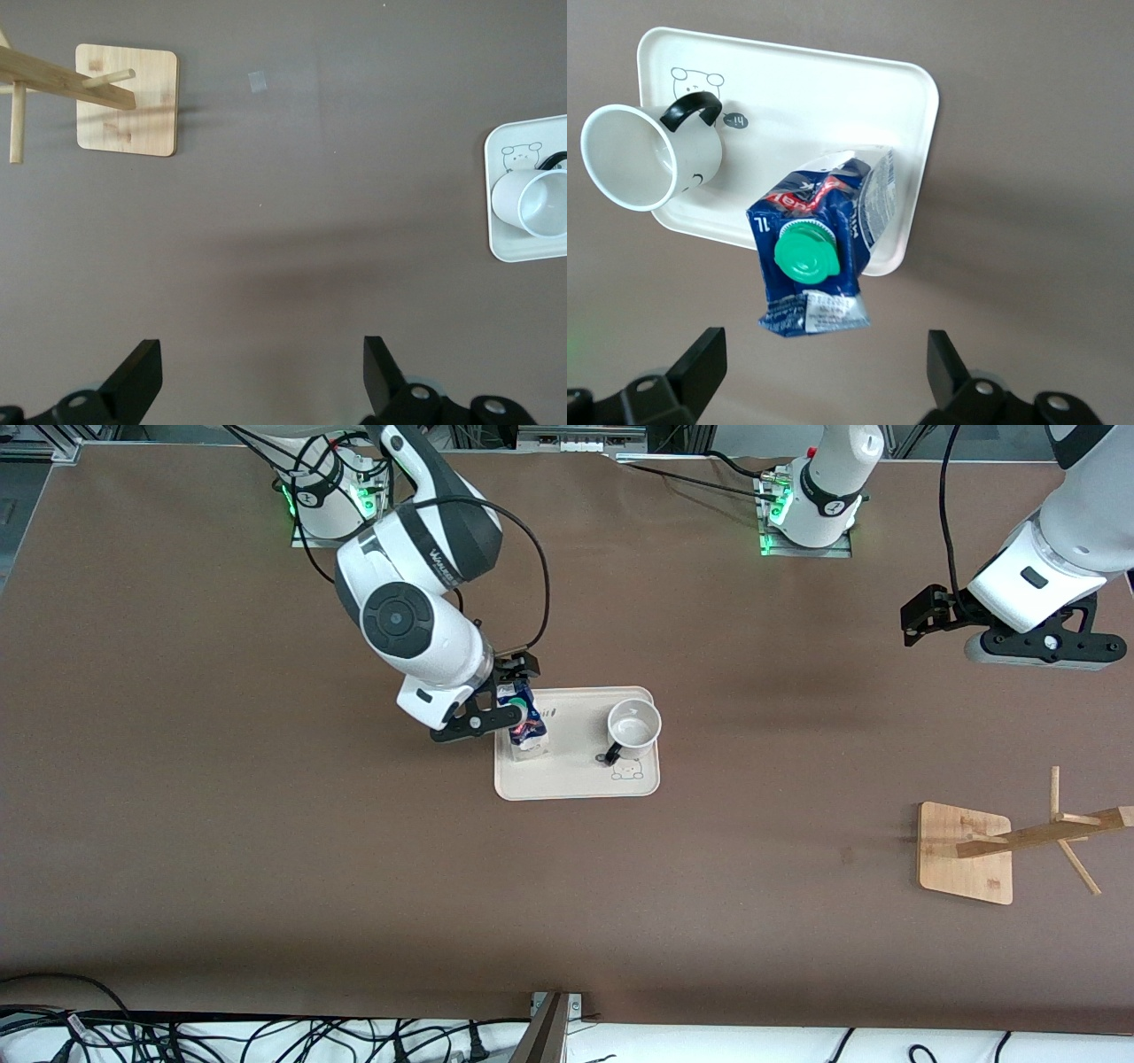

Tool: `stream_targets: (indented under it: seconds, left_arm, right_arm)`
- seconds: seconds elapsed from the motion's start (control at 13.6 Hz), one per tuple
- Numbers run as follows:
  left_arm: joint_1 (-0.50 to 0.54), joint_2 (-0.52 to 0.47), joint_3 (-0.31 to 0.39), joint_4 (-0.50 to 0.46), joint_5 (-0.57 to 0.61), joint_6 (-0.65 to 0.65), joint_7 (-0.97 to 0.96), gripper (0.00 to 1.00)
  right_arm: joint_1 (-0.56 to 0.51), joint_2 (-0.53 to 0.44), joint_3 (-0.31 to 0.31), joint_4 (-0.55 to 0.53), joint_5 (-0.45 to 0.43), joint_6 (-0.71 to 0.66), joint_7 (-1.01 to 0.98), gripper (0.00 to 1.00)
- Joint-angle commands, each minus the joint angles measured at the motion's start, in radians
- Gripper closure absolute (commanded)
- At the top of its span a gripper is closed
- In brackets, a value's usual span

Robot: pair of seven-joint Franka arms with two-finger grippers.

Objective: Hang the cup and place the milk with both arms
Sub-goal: 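Grasp the milk carton with the right gripper while the left gripper approaches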

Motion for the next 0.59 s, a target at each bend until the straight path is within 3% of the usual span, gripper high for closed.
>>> stream_targets:
  seconds: [0.0,0.52]
  left_arm:
    - [0.001,0.013,0.0,0.02,-0.023,-0.029,0.11,0.0]
    - [-0.054,0.04,-0.002,0.012,-0.023,-0.123,0.336,0.0]
  right_arm:
    - [0.022,0.027,-0.011,0.017,-0.021,0.016,0.014,0.0]
    - [0.03,0.047,-0.011,0.017,-0.064,0.022,0.0,0.0]
